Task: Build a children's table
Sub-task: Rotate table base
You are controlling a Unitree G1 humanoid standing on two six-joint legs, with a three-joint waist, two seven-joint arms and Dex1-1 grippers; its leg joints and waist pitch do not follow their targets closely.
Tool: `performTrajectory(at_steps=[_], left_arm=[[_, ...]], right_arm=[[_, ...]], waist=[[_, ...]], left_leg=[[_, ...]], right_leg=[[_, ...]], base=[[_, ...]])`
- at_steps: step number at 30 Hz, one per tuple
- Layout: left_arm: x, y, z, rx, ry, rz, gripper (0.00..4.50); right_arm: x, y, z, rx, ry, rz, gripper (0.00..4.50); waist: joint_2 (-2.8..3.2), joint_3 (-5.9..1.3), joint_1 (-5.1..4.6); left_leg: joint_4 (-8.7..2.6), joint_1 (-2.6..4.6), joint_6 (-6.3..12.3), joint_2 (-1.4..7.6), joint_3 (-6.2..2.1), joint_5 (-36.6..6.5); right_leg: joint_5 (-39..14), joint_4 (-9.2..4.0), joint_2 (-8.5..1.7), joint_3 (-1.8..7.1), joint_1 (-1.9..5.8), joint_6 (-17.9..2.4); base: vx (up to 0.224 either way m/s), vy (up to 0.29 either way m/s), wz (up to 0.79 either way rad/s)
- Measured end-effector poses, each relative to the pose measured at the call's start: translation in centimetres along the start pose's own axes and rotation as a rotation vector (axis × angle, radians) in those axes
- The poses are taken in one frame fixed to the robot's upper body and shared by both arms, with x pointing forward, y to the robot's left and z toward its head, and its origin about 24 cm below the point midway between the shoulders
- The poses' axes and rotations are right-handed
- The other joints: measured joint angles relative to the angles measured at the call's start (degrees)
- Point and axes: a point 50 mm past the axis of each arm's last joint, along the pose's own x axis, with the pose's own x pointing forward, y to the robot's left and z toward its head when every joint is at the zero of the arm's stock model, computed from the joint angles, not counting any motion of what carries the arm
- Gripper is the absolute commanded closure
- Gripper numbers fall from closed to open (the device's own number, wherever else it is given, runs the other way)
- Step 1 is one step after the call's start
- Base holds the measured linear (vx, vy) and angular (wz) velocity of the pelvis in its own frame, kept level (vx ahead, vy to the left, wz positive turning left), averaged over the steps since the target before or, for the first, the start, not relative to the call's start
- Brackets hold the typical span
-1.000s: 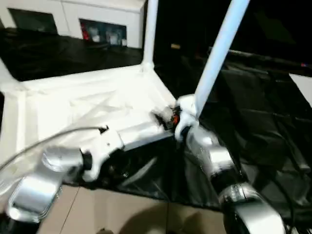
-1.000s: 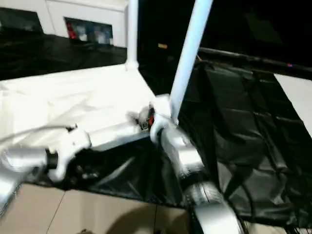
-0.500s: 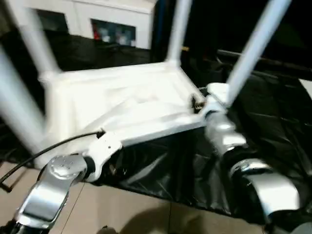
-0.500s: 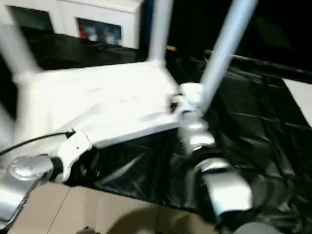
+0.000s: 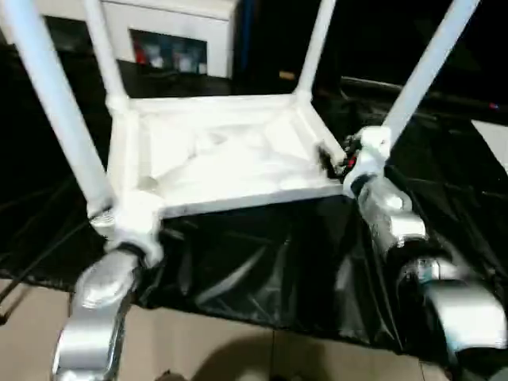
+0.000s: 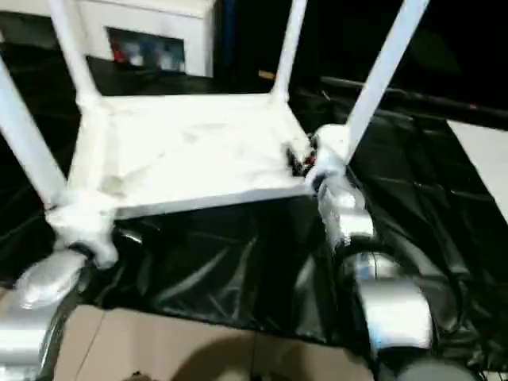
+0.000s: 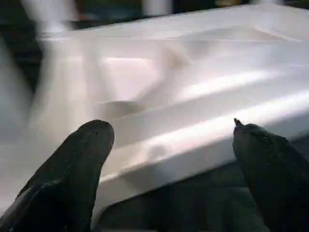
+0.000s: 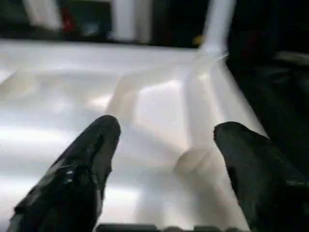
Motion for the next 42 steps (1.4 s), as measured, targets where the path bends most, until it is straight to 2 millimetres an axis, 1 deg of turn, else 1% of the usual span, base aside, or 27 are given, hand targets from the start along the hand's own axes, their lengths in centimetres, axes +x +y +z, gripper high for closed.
performTrajectory(at_steps=[1,3,4,5,6,9,12,14,17,20,21,23,25,28,30,31,33,37,40,42], left_arm=[[-0.4,0.2,-0.1,-0.010,-0.022,0.037,0.00],[-1.1,0.1,-0.4,-0.026,-0.051,0.088,0.00],[-1.6,0.2,-0.5,-0.030,-0.069,0.133,0.00],[-1.8,0.5,-0.6,-0.030,-0.080,0.164,0.00],[-2.0,0.8,-0.5,-0.021,-0.095,0.193,0.00],[-2.0,1.3,0.2,0.003,-0.155,0.250,0.00],[-1.5,2.1,0.9,0.009,-0.194,0.298,0.00],[-1.0,2.7,0.9,0.016,-0.196,0.298,0.00],[0.2,3.6,0.9,0.018,-0.192,0.274,0.00],[1.2,4.4,0.6,0.004,-0.174,0.228,0.00],[1.9,5.1,0.3,-0.004,-0.154,0.205,0.00],[2.3,6.3,0.1,-0.018,-0.135,0.191,0.00],[2.4,6.7,-0.1,-0.056,-0.131,0.144,0.00],[2.3,6.5,-0.1,-0.098,-0.134,-0.012,0.00],[2.0,6.6,0.0,-0.105,-0.131,-0.110,0.00],[1.9,6.4,0.0,-0.118,-0.134,-0.159,0.00],[1.5,6.1,0.2,-0.123,-0.124,-0.260,0.00],[1.4,4.0,0.3,-0.161,-0.107,-0.459,0.00],[1.5,2.6,0.3,-0.171,-0.087,-0.572,0.00],[1.6,1.7,0.4,-0.180,-0.080,-0.647,0.00]], right_arm=[[-0.7,0.1,-0.8,-0.001,-0.002,0.019,0.51],[-1.9,0.5,-1.7,-0.003,-0.017,0.054,0.20],[-2.9,0.7,-2.2,0.003,-0.022,0.072,0.20],[-3.4,0.8,-2.6,0.006,-0.017,0.077,0.07],[-3.8,0.9,-2.9,0.008,-0.008,0.078,0.07],[-5.0,0.7,-3.0,-0.002,0.003,0.082,0.07],[-6.0,0.7,-3.9,0.006,0.061,0.096,0.07],[-6.3,1.0,-4.5,0.012,0.088,0.105,0.07],[-6.3,1.1,-5.0,0.010,0.129,0.102,0.07],[-6.3,0.9,-5.2,0.004,0.164,0.078,0.07],[-6.2,0.8,-5.3,-0.003,0.182,0.057,0.07],[-6.1,0.6,-5.3,-0.006,0.198,0.033,0.07],[-5.8,0.5,-5.1,-0.008,0.204,0.019,0.07],[-5.2,0.5,-4.8,-0.014,0.207,0.021,0.07],[-5.0,0.4,-4.8,-0.016,0.214,0.020,0.07],[-4.9,0.4,-4.8,-0.017,0.214,0.021,0.07],[-4.6,0.6,-4.9,-0.012,0.218,0.026,0.07],[-4.0,0.6,-4.8,-0.008,0.236,0.034,0.07],[-3.7,0.5,-5.5,-0.004,0.277,0.031,0.07],[-3.6,0.3,-6.0,-0.012,0.310,0.024,0.07]], waist=[[0.03,-0.02,0.09],[0.04,-0.02,0.20],[0.03,-0.02,0.22],[0.04,-0.02,0.17],[0.06,0.00,0.08],[0.08,-0.01,-0.04],[0.15,-0.03,-0.26],[0.24,-0.05,-0.47],[0.34,-0.01,-1.04],[0.32,-0.02,-1.32],[0.32,-0.02,-1.33],[0.29,-0.04,-1.47],[0.29,-0.04,-1.43],[0.12,-0.14,-1.28],[0.04,-0.19,-0.84],[0.03,-0.20,-0.33],[-0.01,-0.22,0.28],[-0.04,-0.22,1.65],[-0.04,-0.22,1.75],[-0.06,-0.22,1.62]], left_leg=[[0.00,-0.01,0.03,0.00,0.01,0.0],[0.07,-0.01,0.06,-0.01,0.02,0.0],[0.12,-0.02,0.09,-0.01,0.03,-0.1],[0.13,-0.02,0.09,-0.01,0.03,-0.1],[0.16,-0.02,0.08,-0.01,0.01,0.0],[0.18,0.12,0.07,-0.02,-0.07,-0.1],[0.25,0.14,0.07,-0.06,-0.19,-0.1],[0.27,0.10,0.07,-0.10,-0.27,-0.1],[0.33,-0.07,0.07,-0.18,-0.58,-0.1],[0.39,-0.14,0.08,-0.32,-0.84,0.0],[0.46,-0.14,0.09,-0.35,-0.85,0.0],[0.51,-0.10,0.09,-0.40,-0.85,0.0],[0.59,-0.08,0.09,-0.41,-0.85,0.0],[0.57,-0.06,0.08,-0.41,-0.84,0.0],[0.54,-0.06,0.08,-0.40,-0.83,0.0],[0.54,-0.06,0.08,-0.39,-0.80,0.0],[0.54,-0.06,0.07,-0.33,-0.74,0.0],[0.52,-0.06,0.06,-0.22,-0.30,0.0],[0.52,-0.04,0.06,-0.21,-0.17,0.0],[0.54,0.00,0.06,-0.21,-0.09,0.0]], right_leg=[[0.0,-0.05,0.01,0.02,-0.06,0.0],[0.0,-0.07,0.01,0.09,-0.16,0.0],[0.0,-0.06,0.05,0.16,-0.16,0.0],[0.0,-0.05,0.09,0.20,-0.16,0.0],[0.0,-0.05,0.18,0.30,-0.17,0.2],[0.1,-0.09,0.29,0.39,-0.15,0.3],[0.1,-0.13,0.34,0.39,-0.22,0.4],[0.1,-0.23,0.34,0.36,-0.23,0.4],[0.1,-0.62,0.42,0.26,-0.25,0.4],[0.1,-1.02,0.44,0.24,-0.16,0.4],[0.1,-1.00,0.44,0.30,-0.17,0.3],[0.1,-1.00,0.43,0.35,-0.17,0.3],[0.2,-0.99,0.41,0.38,-0.17,0.1],[0.5,-0.84,0.40,0.40,-0.22,0.0],[0.8,-0.78,0.40,0.42,-0.22,0.0],[0.8,-0.65,0.40,0.45,-0.24,0.0],[0.8,-0.43,0.40,0.49,-0.26,0.0],[0.6,-0.03,0.30,0.65,-0.44,0.3],[0.6,-0.03,0.28,0.71,-0.45,0.3],[0.6,-0.01,0.28,0.78,-0.46,0.3]], base=[[0.000,0.000,0.00],[0.000,0.000,0.00],[0.000,0.000,0.00],[0.000,0.000,0.00],[0.000,0.000,0.00],[0.000,0.000,0.00],[0.000,0.000,0.00],[0.000,0.000,0.00],[0.000,0.000,0.00],[0.000,0.000,0.00],[0.000,0.000,0.00],[0.000,0.000,0.00],[0.000,0.000,0.00],[0.000,0.000,0.00],[0.000,0.000,0.00],[0.000,0.000,0.00],[0.000,0.000,0.00],[0.000,0.000,0.00],[0.000,0.000,0.00],[0.000,0.000,0.00]])
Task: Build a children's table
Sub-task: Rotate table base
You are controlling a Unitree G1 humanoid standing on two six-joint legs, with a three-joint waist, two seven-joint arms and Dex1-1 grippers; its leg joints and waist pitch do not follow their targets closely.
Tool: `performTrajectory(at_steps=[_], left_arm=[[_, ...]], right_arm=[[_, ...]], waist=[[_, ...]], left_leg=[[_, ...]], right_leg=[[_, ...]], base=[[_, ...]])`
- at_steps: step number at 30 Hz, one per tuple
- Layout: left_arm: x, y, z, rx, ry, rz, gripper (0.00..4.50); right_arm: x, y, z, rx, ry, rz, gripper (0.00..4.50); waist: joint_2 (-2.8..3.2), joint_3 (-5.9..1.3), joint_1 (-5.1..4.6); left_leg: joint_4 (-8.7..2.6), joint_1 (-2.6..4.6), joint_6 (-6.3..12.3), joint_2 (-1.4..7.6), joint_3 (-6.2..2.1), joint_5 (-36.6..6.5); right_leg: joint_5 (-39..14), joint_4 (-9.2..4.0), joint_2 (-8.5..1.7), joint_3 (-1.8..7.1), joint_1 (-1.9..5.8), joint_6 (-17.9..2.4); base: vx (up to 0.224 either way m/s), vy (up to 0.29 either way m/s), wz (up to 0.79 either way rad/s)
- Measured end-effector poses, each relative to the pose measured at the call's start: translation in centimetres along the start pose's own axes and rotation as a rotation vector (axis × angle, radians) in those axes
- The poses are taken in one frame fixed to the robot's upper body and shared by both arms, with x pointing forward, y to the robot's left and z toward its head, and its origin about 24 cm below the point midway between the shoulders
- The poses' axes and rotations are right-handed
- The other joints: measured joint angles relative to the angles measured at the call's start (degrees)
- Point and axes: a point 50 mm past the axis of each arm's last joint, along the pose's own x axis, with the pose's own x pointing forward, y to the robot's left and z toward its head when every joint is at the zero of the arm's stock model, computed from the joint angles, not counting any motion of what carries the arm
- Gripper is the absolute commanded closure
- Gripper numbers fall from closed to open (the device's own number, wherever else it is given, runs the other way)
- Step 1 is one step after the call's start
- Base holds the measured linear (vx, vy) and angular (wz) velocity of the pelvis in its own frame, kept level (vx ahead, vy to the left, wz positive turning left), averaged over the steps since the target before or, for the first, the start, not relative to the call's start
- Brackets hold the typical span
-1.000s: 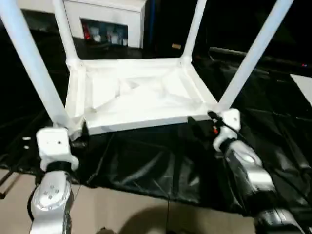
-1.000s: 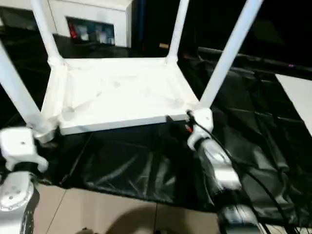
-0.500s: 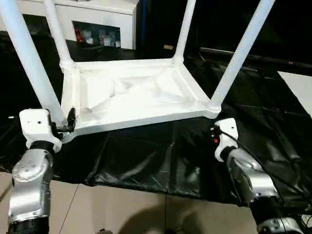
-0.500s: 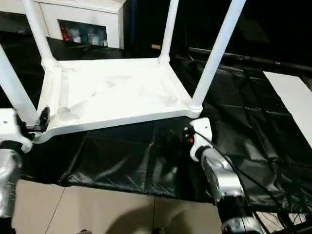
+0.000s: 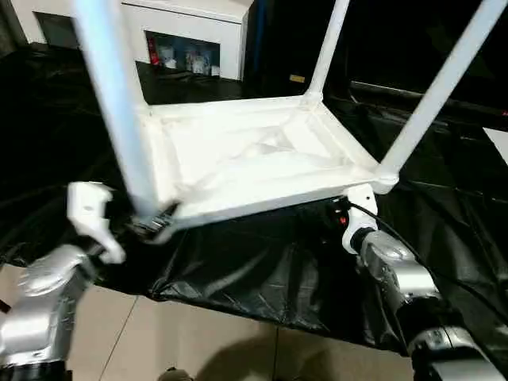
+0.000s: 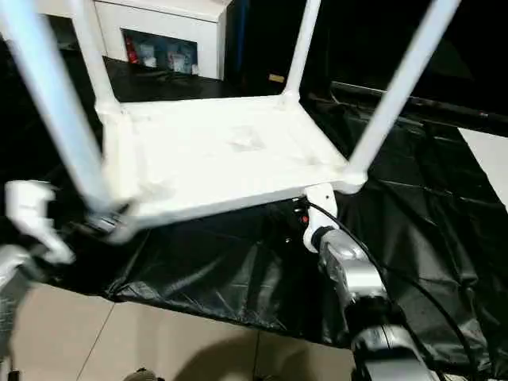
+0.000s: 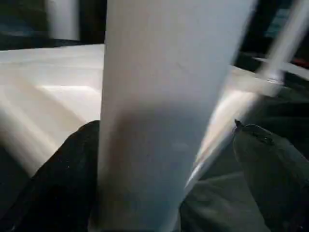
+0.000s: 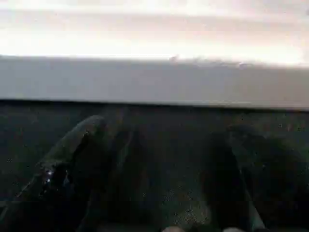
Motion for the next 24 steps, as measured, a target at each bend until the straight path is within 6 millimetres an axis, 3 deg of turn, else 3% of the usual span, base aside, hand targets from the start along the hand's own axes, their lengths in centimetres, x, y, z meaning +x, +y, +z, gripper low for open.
performTrajectory(at_steps=[8,16,19,24], left_arm=[[2.3,-3.6,0.7,-0.042,0.035,-0.305,0.00],[3.3,-8.9,0.7,-0.125,0.049,-0.578,0.00],[4.3,-10.5,0.3,-0.153,0.030,-0.625,0.00],[6.7,-11.1,0.3,-0.137,0.018,-0.609,0.00]], right_arm=[[0.9,-0.1,0.4,-0.024,0.020,-0.008,0.07],[2.3,2.5,0.9,-0.043,0.014,0.060,0.07],[2.8,3.6,1.0,-0.051,0.009,0.088,0.07],[3.5,5.8,1.3,-0.060,0.001,0.147,0.07]], waist=[[-0.09,-0.04,-0.44],[-0.16,-0.08,-3.40],[-0.27,-0.10,-3.89],[-0.37,-0.06,-4.50]], left_leg=[[0.01,0.13,-0.01,0.01,0.03,0.0],[0.01,0.07,-0.02,0.03,0.03,0.0],[0.00,0.14,-0.03,0.08,0.00,0.0],[-0.01,0.16,-0.03,0.09,-0.01,0.0]], right_leg=[[0.0,0.17,0.01,0.03,0.00,-0.1],[0.1,0.23,0.10,0.07,-0.02,-0.1],[0.1,0.25,0.16,0.04,-0.05,-0.2],[0.1,0.26,0.15,0.01,-0.08,-0.2]], base=[[0.000,0.000,0.00],[0.000,0.000,0.00],[0.000,0.000,0.00],[0.000,0.000,0.00]])
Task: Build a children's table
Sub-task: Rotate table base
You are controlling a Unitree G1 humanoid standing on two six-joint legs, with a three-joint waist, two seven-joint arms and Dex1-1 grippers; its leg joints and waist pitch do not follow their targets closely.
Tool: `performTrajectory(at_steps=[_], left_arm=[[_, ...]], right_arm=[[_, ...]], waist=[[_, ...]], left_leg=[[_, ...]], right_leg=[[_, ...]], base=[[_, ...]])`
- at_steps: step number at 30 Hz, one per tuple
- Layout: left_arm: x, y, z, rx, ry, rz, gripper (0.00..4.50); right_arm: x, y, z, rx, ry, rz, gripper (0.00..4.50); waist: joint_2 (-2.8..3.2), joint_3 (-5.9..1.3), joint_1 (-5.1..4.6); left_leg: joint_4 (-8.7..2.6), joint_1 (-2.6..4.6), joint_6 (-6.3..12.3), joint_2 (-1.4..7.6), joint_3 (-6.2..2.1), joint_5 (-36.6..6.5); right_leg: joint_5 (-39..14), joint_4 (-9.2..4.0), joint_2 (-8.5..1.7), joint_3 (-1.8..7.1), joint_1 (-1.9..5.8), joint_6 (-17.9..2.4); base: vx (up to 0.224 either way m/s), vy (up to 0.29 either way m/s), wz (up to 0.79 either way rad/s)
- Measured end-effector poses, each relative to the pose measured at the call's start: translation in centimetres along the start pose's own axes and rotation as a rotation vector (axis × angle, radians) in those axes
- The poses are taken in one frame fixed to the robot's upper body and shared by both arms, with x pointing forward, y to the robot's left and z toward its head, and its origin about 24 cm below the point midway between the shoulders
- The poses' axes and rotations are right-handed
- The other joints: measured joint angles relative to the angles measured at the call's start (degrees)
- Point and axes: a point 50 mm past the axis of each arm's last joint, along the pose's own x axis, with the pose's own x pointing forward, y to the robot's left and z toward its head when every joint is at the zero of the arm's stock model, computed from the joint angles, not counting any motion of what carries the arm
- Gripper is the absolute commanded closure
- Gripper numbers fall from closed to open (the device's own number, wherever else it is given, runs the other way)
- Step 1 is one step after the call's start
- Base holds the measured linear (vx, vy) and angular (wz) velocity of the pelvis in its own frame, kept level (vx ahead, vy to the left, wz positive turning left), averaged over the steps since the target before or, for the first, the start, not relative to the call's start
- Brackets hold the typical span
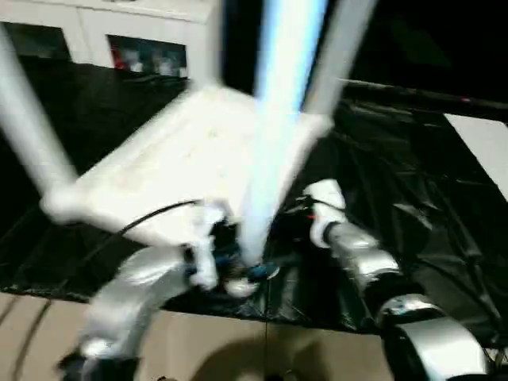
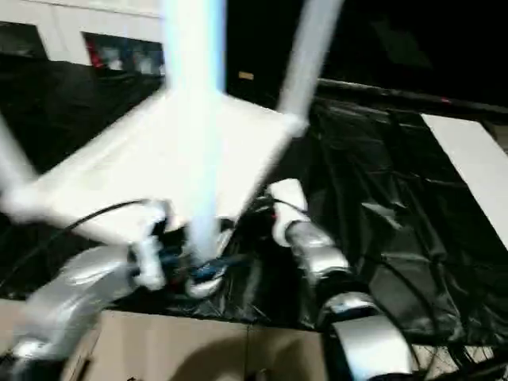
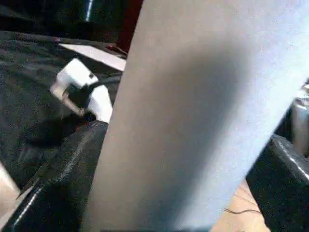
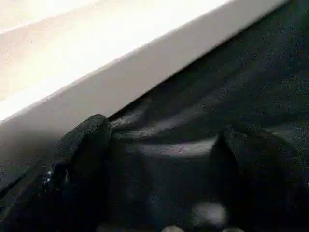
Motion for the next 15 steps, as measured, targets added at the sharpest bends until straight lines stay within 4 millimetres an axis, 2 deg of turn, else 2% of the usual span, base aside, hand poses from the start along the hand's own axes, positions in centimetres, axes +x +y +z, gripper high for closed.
performTrajectory(at_steps=[7,11,15], left_arm=[[3.1,1.2,0.7,0.059,-0.033,0.062,0.00],[3.7,2.2,1.2,0.144,-0.031,0.130,0.00],[3.2,3.3,1.2,0.211,-0.009,0.205,0.00]], right_arm=[[0.4,0.7,0.1,0.026,-0.015,0.016,0.07],[0.3,0.2,0.2,0.040,-0.020,-0.027,0.07],[-0.7,-2.0,-0.3,0.037,-0.018,-0.090,0.07]], waist=[[-0.08,0.00,0.16],[-0.06,0.01,0.31],[-0.06,0.01,1.64]], left_leg=[[0.04,-0.09,0.00,-0.03,0.01,0.0],[0.01,-0.07,0.00,-0.01,0.00,0.0],[0.03,-0.05,0.00,-0.01,0.01,0.0]], right_leg=[[0.0,-0.08,-0.06,0.00,0.02,0.0],[0.0,-0.04,-0.05,-0.04,0.01,0.0],[0.0,-0.09,-0.09,-0.07,-0.01,0.0]], base=[[0.000,0.000,0.00],[0.000,0.000,0.00],[0.000,0.000,0.00]])
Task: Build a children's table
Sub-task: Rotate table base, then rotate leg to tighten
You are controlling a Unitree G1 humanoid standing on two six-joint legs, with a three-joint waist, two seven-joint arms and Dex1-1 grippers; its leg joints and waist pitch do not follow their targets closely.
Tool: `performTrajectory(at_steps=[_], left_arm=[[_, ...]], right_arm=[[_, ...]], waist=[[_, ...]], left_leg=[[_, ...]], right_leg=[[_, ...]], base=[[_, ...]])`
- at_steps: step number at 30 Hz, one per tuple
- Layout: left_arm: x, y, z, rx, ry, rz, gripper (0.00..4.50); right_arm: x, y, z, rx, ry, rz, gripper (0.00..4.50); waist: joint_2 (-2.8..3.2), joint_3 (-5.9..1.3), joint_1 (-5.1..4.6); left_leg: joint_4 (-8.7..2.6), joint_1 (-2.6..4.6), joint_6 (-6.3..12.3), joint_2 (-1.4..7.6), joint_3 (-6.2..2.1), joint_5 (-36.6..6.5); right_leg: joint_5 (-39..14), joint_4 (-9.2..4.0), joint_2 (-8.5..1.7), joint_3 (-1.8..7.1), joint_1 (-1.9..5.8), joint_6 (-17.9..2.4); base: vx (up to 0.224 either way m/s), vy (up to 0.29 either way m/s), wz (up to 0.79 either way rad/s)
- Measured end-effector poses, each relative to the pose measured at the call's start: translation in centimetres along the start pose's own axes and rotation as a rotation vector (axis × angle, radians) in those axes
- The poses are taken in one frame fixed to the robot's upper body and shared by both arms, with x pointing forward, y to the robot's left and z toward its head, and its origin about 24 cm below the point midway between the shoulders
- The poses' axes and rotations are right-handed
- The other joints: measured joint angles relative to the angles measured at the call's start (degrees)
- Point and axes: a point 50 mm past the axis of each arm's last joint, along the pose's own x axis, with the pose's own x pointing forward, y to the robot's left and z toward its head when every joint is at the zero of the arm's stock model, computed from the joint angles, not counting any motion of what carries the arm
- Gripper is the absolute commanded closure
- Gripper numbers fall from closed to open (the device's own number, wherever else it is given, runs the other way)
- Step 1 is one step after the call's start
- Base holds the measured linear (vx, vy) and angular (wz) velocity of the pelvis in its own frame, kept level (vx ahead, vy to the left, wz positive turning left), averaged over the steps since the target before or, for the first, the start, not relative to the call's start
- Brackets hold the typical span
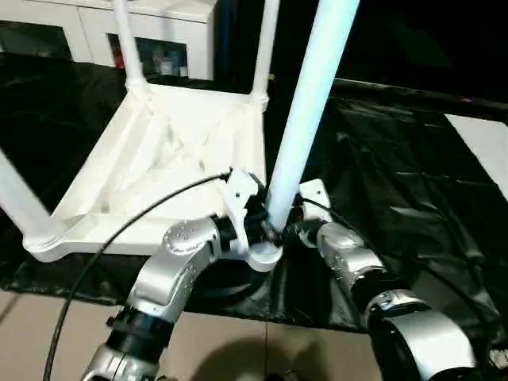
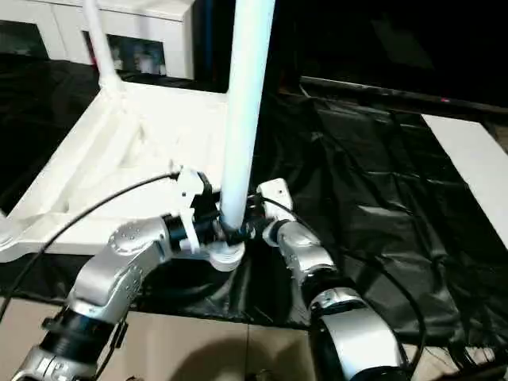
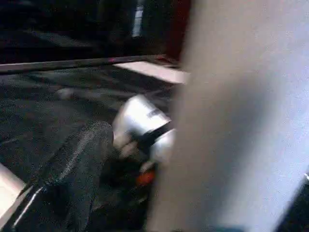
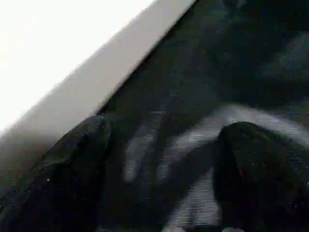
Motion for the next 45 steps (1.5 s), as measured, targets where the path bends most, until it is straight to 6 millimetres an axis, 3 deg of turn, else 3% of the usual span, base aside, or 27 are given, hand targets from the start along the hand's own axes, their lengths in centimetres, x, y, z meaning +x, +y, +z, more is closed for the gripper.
performTrajectory(at_steps=[5,10,14,16,22,24,26,29,31,36,45], left_arm=[[-0.9,1.1,-0.2,0.036,0.021,0.043,0.00],[-3.7,1.9,-0.9,0.083,0.129,-0.031,0.00],[-5.6,2.4,-0.9,0.119,0.229,-0.125,0.00],[-6.6,2.9,-1.0,0.143,0.293,-0.144,0.34],[-8.1,4.8,-1.6,0.246,0.487,-0.131,0.69],[-8.2,5.1,-1.6,0.268,0.517,-0.141,0.77],[-8.2,5.3,-1.4,0.277,0.530,-0.148,1.13],[-8.1,5.2,-1.3,0.279,0.547,-0.179,1.22],[-8.0,5.2,-1.3,0.274,0.547,-0.189,1.57],[-7.5,5.6,-0.9,0.279,0.540,-0.191,1.81],[-7.1,5.9,-2.0,0.265,0.611,-0.209,2.67]], right_arm=[[-1.7,-2.6,-1.0,-0.010,-0.013,0.002,0.07],[-3.9,-4.1,-1.4,-0.069,-0.044,0.156,0.07],[-5.5,-3.8,-0.4,-0.163,-0.091,0.339,0.07],[-6.3,-3.9,-0.3,-0.202,-0.082,0.397,0.00],[-8.5,-3.2,-0.5,-0.275,-0.017,0.585,0.00],[-9.0,-3.0,-0.4,-0.278,0.003,0.626,0.00],[-9.3,-2.8,-0.2,-0.280,0.013,0.658,0.00],[-10.0,-2.8,0.4,-0.287,0.041,0.702,0.00],[-10.3,-2.7,0.6,-0.290,0.046,0.713,0.00],[-10.6,-2.1,0.4,-0.277,0.076,0.744,0.00],[-11.3,-1.9,0.9,-0.265,0.097,0.767,0.00]], waist=[[0.05,0.03,0.58],[0.42,0.12,0.37],[0.47,0.13,0.46],[0.51,0.13,0.55],[0.51,0.13,1.22],[0.51,0.13,1.29],[0.51,0.13,1.30],[0.52,0.13,1.38],[0.51,0.13,1.40],[0.52,0.12,1.42],[0.57,0.12,1.51]], left_leg=[[0.02,0.02,0.00,0.00,0.06,0.0],[-0.04,-0.06,0.00,0.01,0.04,0.0],[-0.05,0.00,0.00,0.03,0.02,0.0],[-0.04,0.02,0.00,0.02,0.02,0.0],[-0.03,0.08,0.00,0.01,-0.01,0.0],[-0.02,0.05,0.01,0.01,-0.01,0.0],[-0.02,0.03,0.00,0.01,-0.01,0.0],[-0.02,0.05,0.00,0.01,-0.01,0.0],[-0.03,0.04,0.00,0.02,-0.01,0.0],[-0.03,0.03,0.00,0.01,-0.01,0.0],[-0.03,0.02,0.00,0.01,-0.05,0.0]], right_leg=[[0.0,0.02,-0.05,-0.01,0.01,0.0],[0.0,0.04,-0.01,-0.02,-0.01,0.0],[0.0,0.02,-0.01,-0.04,0.02,0.0],[0.0,-0.03,-0.01,-0.03,0.02,0.0],[0.0,-0.07,-0.02,-0.03,0.05,0.0],[0.0,-0.08,-0.02,-0.03,0.05,0.0],[0.0,-0.08,-0.02,-0.03,0.05,0.0],[0.0,-0.08,-0.02,-0.03,0.04,0.0],[0.0,-0.08,-0.02,-0.04,0.04,0.0],[0.0,-0.09,-0.02,-0.04,0.05,0.0],[0.0,-0.10,-0.02,-0.06,0.06,0.0]], base=[[0.000,0.000,0.00],[0.000,0.000,0.00],[0.000,0.000,0.00],[0.000,0.000,0.00],[0.000,0.000,0.00],[0.000,0.000,0.00],[0.000,0.000,0.00],[0.000,0.000,0.00],[0.000,0.000,0.00],[0.000,0.000,0.00],[0.000,0.000,0.00]])
